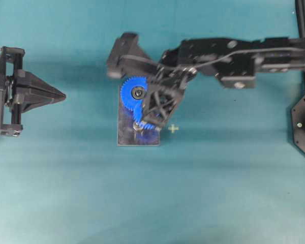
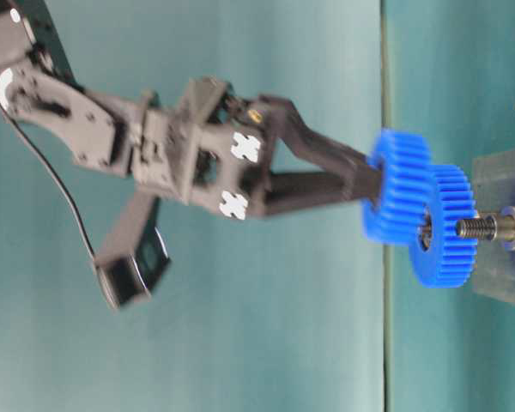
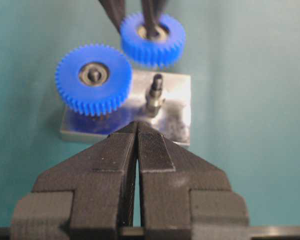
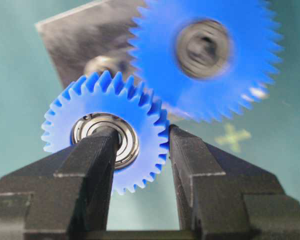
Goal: Fit the small gear onto the shaft.
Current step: 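Align the gear bore over the shaft and lower it, meshing with large gear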
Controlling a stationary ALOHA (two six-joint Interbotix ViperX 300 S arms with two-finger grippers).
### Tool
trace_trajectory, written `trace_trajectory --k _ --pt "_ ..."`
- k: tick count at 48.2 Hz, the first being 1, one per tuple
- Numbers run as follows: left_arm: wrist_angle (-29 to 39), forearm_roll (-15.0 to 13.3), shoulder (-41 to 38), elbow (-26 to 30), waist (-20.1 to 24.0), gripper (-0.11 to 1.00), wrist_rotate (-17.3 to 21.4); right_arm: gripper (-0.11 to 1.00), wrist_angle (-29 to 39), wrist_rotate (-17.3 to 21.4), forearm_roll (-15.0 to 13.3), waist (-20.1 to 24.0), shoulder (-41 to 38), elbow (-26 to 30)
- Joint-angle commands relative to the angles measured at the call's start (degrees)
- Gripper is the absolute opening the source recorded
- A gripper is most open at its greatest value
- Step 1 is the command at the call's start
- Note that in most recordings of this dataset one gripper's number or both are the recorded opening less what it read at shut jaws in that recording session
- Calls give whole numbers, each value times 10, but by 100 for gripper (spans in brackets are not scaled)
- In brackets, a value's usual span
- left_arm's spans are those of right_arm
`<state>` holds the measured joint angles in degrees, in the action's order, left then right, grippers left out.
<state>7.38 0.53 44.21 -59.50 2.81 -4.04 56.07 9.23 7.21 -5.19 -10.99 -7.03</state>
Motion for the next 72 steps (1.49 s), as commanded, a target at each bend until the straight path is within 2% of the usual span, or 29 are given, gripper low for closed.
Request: trace_trajectory --k 1,25,72 --pt "-4 1 5 5 0 0 -4 35 4 4 2 7 0 26" --pt "-4 1 53 -16 0 0 -9 35 33 5 2 12 -52 76" --pt "-6 1 43 -11 0 0 -9 35 22 3 -1 16 -67 76"
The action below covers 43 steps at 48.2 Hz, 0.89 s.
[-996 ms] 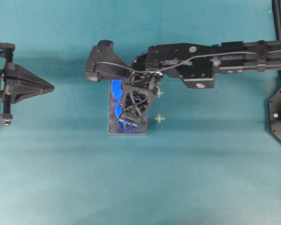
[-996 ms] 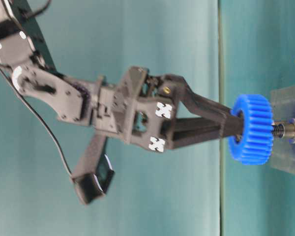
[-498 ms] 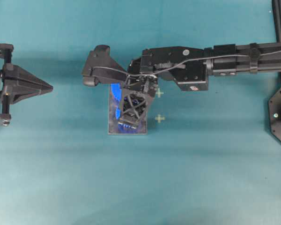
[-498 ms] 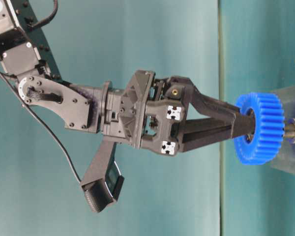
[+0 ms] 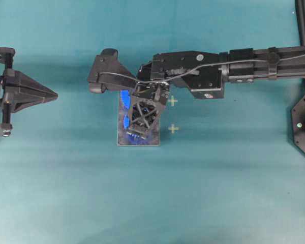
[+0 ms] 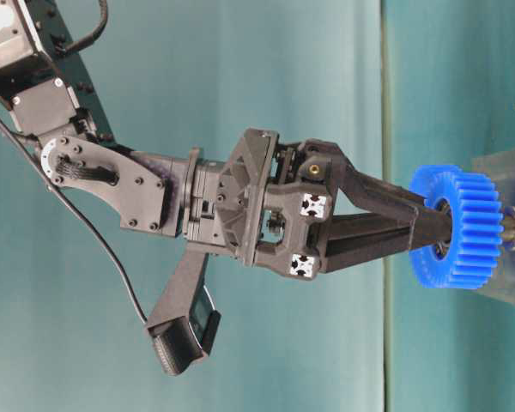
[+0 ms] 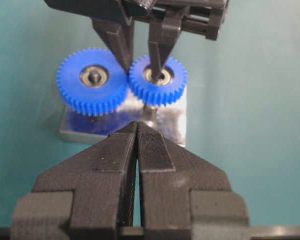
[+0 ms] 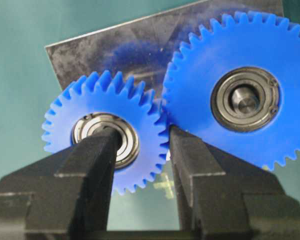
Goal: Fit the small gear onto the shaft.
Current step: 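Align the gear bore over the shaft and lower it, meshing with large gear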
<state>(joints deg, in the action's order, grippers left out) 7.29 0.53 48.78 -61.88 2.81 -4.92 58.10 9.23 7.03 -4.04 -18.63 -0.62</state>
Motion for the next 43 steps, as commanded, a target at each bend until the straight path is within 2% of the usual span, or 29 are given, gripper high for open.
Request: trace_trajectory --k 1,23,25,29,31,33,43 --pt "-5 1 -3 12 0 0 0 35 4 2 1 4 10 12" --pt "-6 1 0 12 0 0 0 35 15 5 3 2 10 12" --pt "-6 1 1 12 0 0 -1 41 15 5 3 2 9 12" --pt "-6 1 0 12 0 0 -1 66 12 6 3 3 8 12" --pt "-6 1 1 12 0 0 0 75 11 6 3 3 9 12" --pt "-6 1 1 12 0 0 -1 77 11 6 3 3 9 13" --pt "-5 1 1 12 -1 0 -1 71 12 7 3 2 9 18"
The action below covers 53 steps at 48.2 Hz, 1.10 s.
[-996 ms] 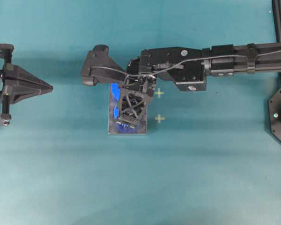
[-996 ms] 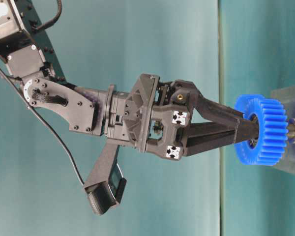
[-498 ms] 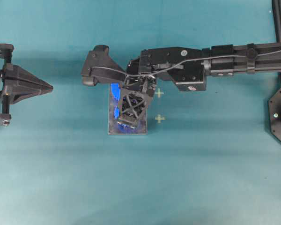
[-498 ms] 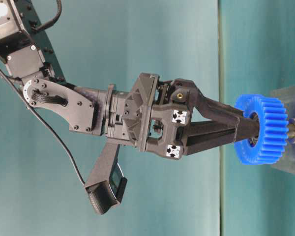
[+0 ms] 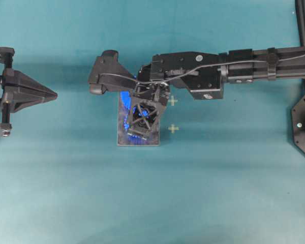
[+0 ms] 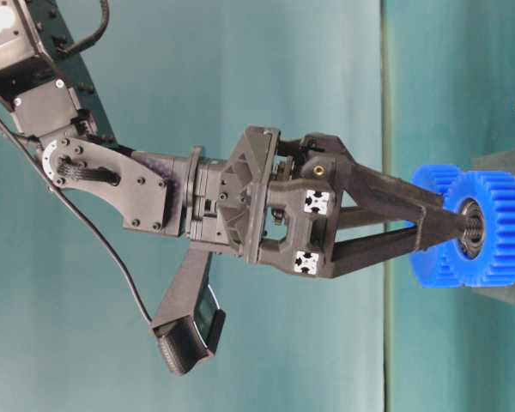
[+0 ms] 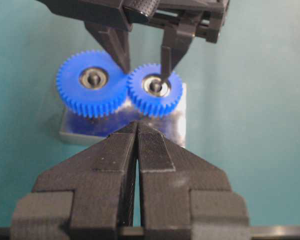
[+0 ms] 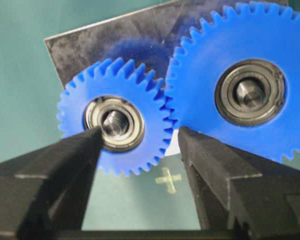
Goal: Fit the small gear onto the shaft.
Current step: 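Align the gear bore over the shaft and lower it, meshing with large gear, then open the right gripper and withdraw it to the right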
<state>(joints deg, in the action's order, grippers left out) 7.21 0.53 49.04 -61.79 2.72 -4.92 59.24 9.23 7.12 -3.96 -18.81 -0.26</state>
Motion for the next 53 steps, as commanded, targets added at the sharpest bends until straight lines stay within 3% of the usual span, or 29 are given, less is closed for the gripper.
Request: trace_trajectory --k 1,8,15,23,28,31,35,40,43,53 --pt "-5 1 -2 11 0 0 -1 71 3 7 2 1 11 16" --pt "-4 1 -2 12 1 0 -1 71 17 16 2 7 36 6" --pt "-4 1 -2 12 1 0 -1 71 15 34 3 17 96 -54" --pt "-4 1 -2 12 0 0 -1 70 -91 87 14 23 162 -161" --pt "-4 1 -2 11 0 0 -1 70 -246 115 71 21 199 -258" --pt "-4 1 -2 11 1 0 -1 70 -356 119 131 24 219 -317" --pt "-4 1 -2 11 1 0 -1 71 -517 120 235 39 239 -406" --pt "-4 1 -2 10 1 0 -1 72 -645 127 321 65 243 -473" --pt "-4 1 -2 9 0 0 -1 72 -698 136 345 82 240 -482" --pt "-4 1 -2 7 1 0 -1 72 -742 214 341 91 218 -468"
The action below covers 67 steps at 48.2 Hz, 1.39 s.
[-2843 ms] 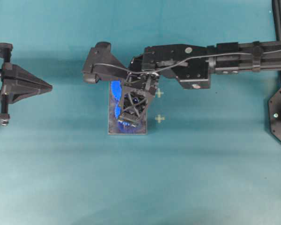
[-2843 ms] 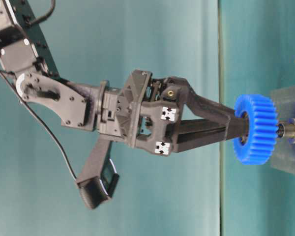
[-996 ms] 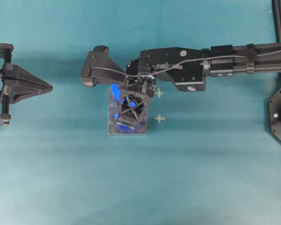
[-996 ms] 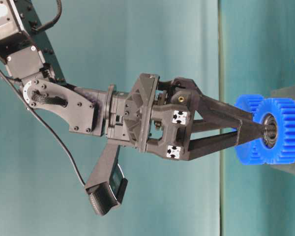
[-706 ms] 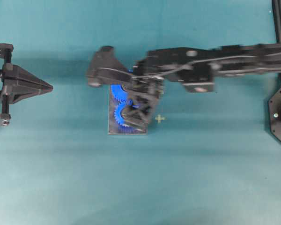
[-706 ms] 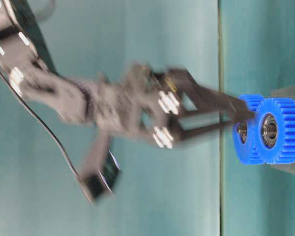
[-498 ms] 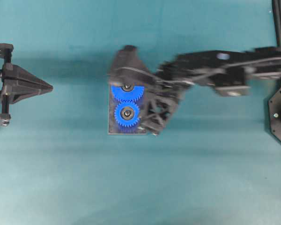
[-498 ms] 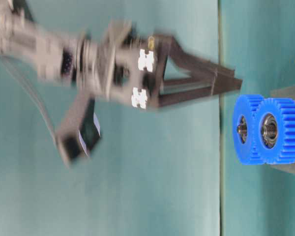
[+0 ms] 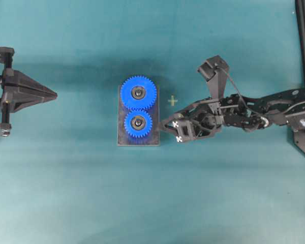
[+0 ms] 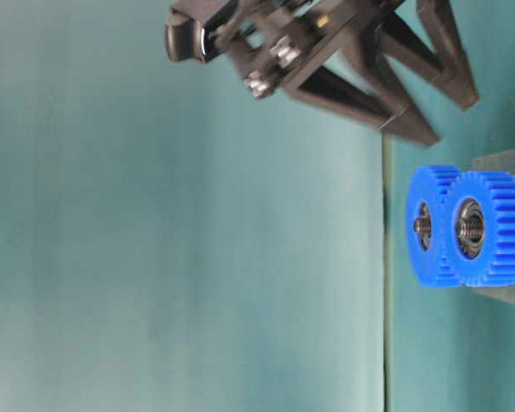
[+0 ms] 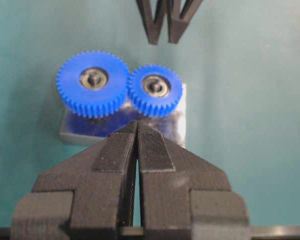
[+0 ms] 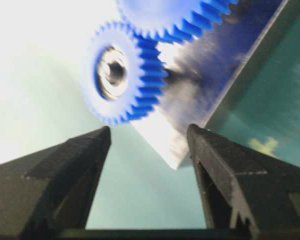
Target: Fit the small gear onto the shaft.
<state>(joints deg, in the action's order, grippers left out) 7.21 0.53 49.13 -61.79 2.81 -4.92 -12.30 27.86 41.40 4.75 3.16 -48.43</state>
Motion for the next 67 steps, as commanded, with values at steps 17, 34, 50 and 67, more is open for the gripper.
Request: trace_trajectory --k 17,34,50,67 --pt "-4 1 -2 8 -1 0 -1 72 -177 298 -173 10 -87 22" --pt "-4 1 10 5 -4 0 -2 64 -246 471 -323 -1 -141 23" --pt "-4 1 14 -3 -7 0 -25 55 -215 471 -325 25 -128 39" --pt "-4 1 18 -4 -7 0 -26 47 -212 489 -326 19 -125 56"
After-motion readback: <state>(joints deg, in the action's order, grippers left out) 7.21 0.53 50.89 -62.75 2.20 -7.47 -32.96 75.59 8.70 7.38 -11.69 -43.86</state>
